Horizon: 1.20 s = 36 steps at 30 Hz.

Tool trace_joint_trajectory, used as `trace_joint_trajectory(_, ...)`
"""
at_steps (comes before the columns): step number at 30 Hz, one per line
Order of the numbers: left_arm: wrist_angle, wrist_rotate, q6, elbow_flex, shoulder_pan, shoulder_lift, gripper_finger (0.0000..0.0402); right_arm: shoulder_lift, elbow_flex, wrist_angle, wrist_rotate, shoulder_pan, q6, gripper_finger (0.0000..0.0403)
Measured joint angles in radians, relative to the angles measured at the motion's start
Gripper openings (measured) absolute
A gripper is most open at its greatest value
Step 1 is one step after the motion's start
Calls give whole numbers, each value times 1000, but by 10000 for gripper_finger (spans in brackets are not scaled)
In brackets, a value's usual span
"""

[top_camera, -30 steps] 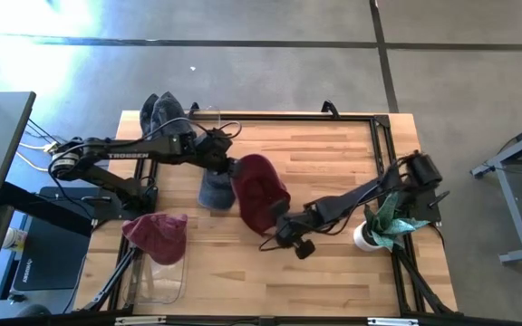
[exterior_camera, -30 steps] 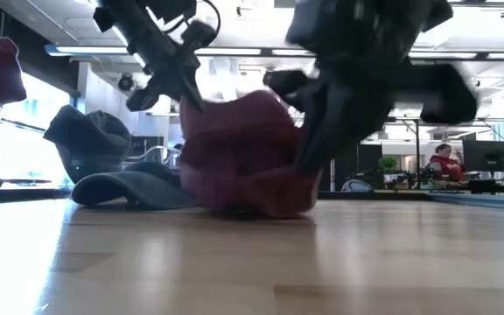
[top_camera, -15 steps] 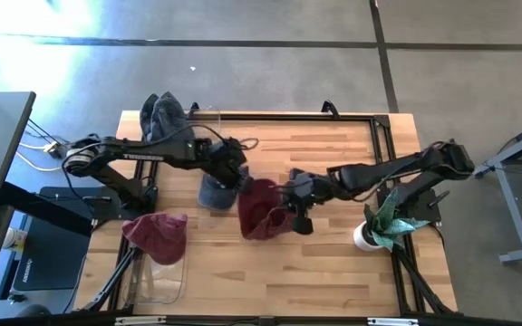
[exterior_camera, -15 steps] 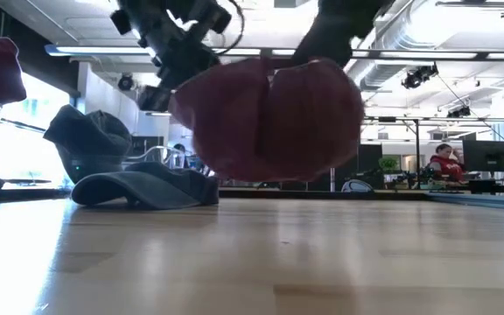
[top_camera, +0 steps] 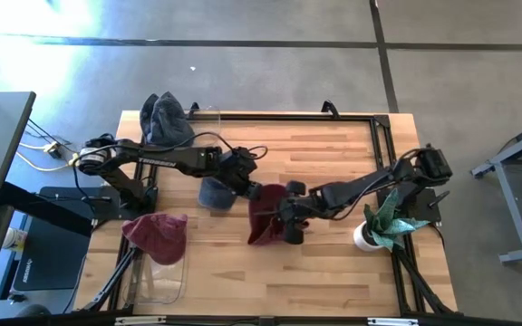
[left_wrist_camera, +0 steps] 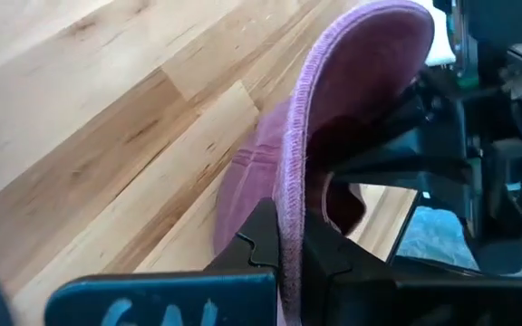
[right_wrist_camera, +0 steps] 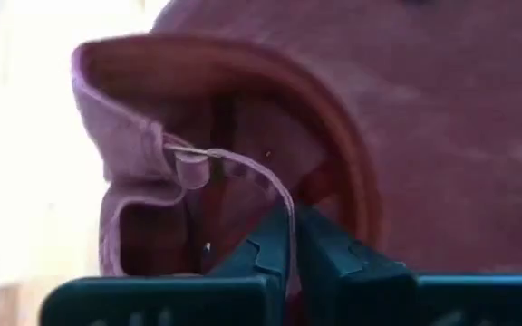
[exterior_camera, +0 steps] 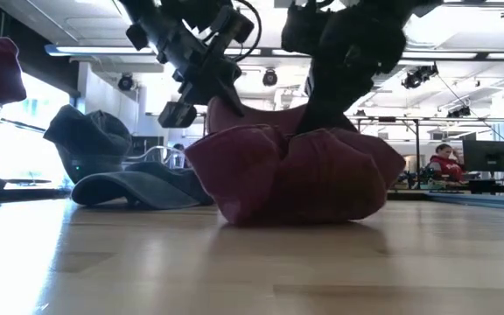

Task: Pick & Place hat
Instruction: Put the red cap into the bottom transparent bin

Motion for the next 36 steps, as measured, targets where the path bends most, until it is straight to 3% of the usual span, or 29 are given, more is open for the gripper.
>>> trace_joint_trajectory(6,0,-39,17,2,-7,20,1,-11,0,5,63,0,127,91)
trace_joint_trajectory(9,-13,-61,20,3,-6,20,1,-61,0,8,40,-4,255,134)
trace_joint_trajectory(14,-14,-67,35,3,-7,20,1,-166,0,-20,70,39,383,156)
trace_joint_trajectory(20,-10,-100,37,3,-7,20,1,-226,0,1,-29,139,348,126)
trace_joint_trajectory(25,-5,-120,14,3,-6,20,1,-140,0,85,-41,248,266,44)
trace_joint_trajectory(27,-4,-117,12,3,-6,20,1,-86,0,126,2,272,210,12)
trace_joint_trajectory(32,-5,-57,2,3,-6,20,1,65,0,148,163,277,176,20)
trace_joint_trajectory(36,3,-1,-8,1,-6,20,1,152,0,94,307,236,203,3)
